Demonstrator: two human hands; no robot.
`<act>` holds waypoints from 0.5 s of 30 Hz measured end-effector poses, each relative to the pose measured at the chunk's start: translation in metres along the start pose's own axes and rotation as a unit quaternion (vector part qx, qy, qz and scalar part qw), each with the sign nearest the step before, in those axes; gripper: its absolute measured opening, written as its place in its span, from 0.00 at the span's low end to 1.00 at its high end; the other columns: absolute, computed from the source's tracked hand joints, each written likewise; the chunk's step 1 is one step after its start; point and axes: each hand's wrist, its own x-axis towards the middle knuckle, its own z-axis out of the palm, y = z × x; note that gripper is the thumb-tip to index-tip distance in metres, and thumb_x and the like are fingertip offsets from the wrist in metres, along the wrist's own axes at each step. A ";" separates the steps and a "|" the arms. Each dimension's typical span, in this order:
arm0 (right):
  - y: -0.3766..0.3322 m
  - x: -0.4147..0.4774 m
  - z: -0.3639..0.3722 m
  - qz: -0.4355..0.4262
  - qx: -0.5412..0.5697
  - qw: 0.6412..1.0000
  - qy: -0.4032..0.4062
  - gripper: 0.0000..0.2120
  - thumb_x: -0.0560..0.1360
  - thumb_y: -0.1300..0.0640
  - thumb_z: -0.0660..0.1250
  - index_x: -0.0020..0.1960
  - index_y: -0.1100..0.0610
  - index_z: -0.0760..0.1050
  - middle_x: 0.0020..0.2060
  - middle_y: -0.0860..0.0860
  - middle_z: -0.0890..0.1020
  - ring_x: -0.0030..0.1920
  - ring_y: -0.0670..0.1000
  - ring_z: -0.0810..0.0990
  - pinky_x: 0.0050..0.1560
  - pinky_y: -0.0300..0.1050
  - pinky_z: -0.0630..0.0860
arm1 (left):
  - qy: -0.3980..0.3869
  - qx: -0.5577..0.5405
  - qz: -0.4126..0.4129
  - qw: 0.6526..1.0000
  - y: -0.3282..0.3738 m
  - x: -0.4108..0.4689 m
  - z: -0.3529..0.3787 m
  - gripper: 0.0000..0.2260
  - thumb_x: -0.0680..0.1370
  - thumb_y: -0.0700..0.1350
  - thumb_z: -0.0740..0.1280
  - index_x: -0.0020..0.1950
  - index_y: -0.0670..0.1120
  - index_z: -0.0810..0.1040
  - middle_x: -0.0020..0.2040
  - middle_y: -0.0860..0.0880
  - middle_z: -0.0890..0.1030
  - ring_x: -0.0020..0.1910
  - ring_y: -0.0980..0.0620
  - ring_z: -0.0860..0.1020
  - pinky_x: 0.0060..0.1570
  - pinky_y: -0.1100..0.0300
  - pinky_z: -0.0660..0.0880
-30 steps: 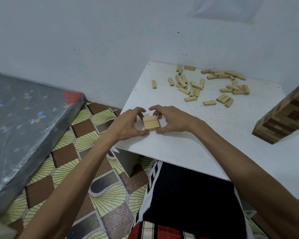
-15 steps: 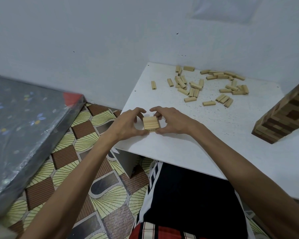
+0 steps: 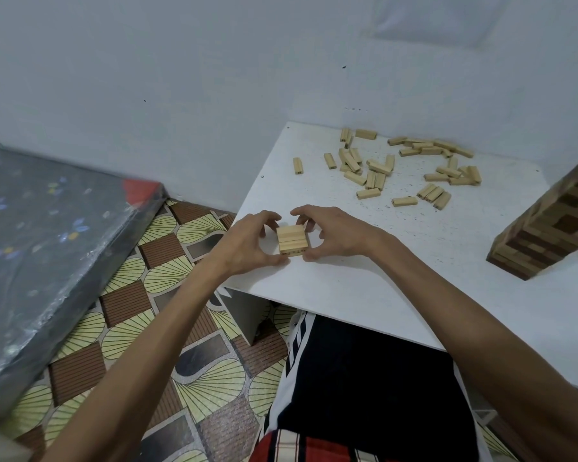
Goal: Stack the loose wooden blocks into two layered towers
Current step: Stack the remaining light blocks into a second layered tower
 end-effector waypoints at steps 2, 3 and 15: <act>0.000 -0.001 0.000 -0.002 0.003 1.000 0.002 0.41 0.71 0.50 0.79 0.78 0.50 0.63 0.63 0.43 0.76 0.61 0.44 0.74 0.58 0.45 0.78 | -0.003 -0.002 0.000 1.000 0.000 0.000 -0.001 0.39 0.67 0.59 0.80 0.73 0.49 0.69 0.58 0.59 0.78 0.53 0.53 0.75 0.55 0.53 0.73; 0.000 -0.001 0.000 -0.003 0.005 1.000 0.004 0.42 0.71 0.50 0.79 0.78 0.50 0.63 0.63 0.44 0.76 0.60 0.44 0.74 0.58 0.45 0.78 | -0.004 -0.002 0.001 1.000 -0.001 0.001 -0.001 0.40 0.67 0.59 0.80 0.73 0.49 0.69 0.59 0.59 0.78 0.53 0.53 0.75 0.55 0.53 0.73; 0.002 -0.002 0.001 -0.008 0.019 1.000 0.020 0.41 0.71 0.51 0.79 0.78 0.50 0.62 0.64 0.47 0.78 0.57 0.43 0.75 0.56 0.39 0.77 | 0.015 0.000 0.002 1.000 0.001 0.000 0.003 0.36 0.68 0.61 0.79 0.71 0.51 0.71 0.57 0.59 0.78 0.51 0.54 0.75 0.52 0.52 0.74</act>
